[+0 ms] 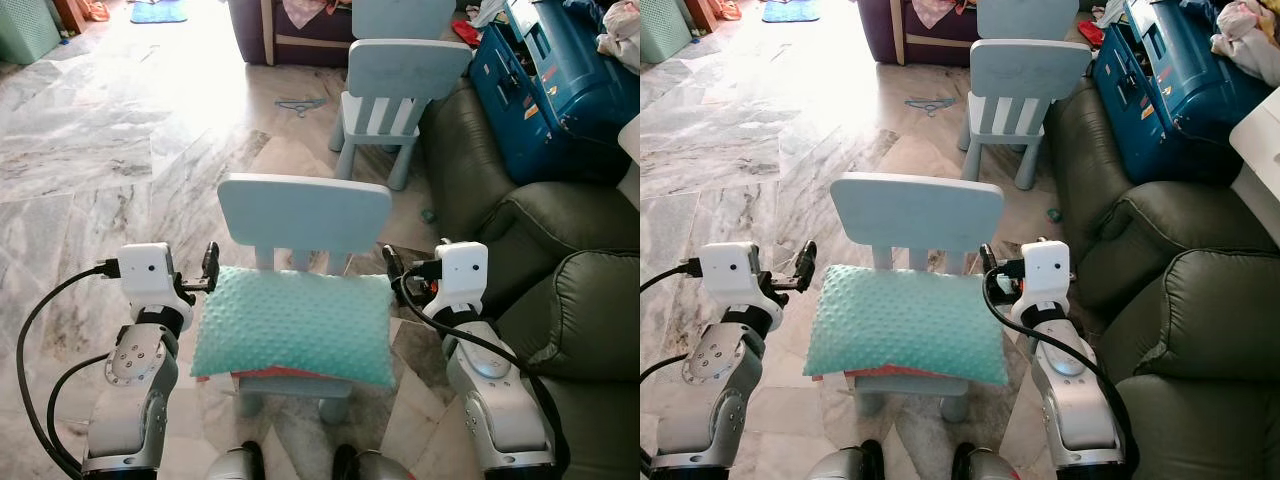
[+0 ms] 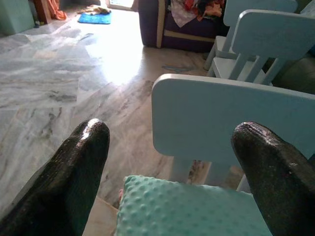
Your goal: Move the pillow to the sofa
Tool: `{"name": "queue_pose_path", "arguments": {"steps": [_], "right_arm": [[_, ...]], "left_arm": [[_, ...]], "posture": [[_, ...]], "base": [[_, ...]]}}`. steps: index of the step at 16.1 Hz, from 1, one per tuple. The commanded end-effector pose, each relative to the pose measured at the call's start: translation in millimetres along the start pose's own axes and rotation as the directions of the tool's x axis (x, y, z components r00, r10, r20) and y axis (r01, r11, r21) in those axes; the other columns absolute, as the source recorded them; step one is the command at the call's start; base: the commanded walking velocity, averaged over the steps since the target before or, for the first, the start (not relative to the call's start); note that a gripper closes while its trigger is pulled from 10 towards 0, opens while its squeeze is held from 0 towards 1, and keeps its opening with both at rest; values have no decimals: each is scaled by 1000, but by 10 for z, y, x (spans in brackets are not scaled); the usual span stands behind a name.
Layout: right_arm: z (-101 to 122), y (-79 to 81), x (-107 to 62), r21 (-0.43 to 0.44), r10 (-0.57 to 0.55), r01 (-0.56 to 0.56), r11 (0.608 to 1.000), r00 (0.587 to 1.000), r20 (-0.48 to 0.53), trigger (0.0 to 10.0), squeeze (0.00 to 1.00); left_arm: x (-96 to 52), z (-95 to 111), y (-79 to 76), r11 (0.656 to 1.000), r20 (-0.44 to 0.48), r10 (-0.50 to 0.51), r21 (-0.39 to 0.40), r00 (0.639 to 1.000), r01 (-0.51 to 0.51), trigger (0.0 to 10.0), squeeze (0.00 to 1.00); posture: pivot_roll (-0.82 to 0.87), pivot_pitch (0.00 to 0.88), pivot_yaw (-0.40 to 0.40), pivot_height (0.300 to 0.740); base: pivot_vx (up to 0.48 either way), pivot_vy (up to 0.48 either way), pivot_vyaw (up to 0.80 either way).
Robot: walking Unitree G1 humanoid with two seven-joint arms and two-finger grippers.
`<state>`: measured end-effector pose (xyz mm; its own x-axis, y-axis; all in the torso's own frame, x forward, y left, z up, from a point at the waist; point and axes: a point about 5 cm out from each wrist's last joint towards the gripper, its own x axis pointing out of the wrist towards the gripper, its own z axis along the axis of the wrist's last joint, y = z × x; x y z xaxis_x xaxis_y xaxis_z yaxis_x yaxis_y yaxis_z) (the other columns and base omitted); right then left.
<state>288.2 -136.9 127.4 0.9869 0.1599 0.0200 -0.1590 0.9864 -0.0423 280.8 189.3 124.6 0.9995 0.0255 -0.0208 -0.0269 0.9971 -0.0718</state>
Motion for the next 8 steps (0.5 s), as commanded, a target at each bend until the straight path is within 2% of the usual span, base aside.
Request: {"name": "queue_pose_path", "arguments": {"steps": [1, 6, 7, 8], "right_arm": [[-48, 3, -25, 6, 5, -5, 1000, 1000, -18, 10000, 0], [-58, 2, -27, 5, 3, -2, 1000, 1000, -19, 10000, 0], [-56, -4, -24, 4, 1, -1, 1000, 1000, -18, 10000, 0], [-56, -12, -24, 3, -1, 1, 1000, 1000, -18, 10000, 0]], "left_arm": [[-29, -57, 47, 1000, -30, 18, 0, 999, -18, 10000, 0], [-24, -73, 43, 1000, -48, 19, 5, 999, -18, 10000, 0], [-20, -54, 52, 999, -31, 21, 37, 999, -20, 10000, 0], [-16, -49, 44, 999, -29, 15, 36, 999, -14, 10000, 0]], "posture": [[6, 195, -61, 740], [7, 192, -59, 740], [5, 190, -57, 740], [5, 190, -57, 740]], "base": [[0, 476, 0], [0, 476, 0], [0, 0, 0], [0, 0, 0]]}}
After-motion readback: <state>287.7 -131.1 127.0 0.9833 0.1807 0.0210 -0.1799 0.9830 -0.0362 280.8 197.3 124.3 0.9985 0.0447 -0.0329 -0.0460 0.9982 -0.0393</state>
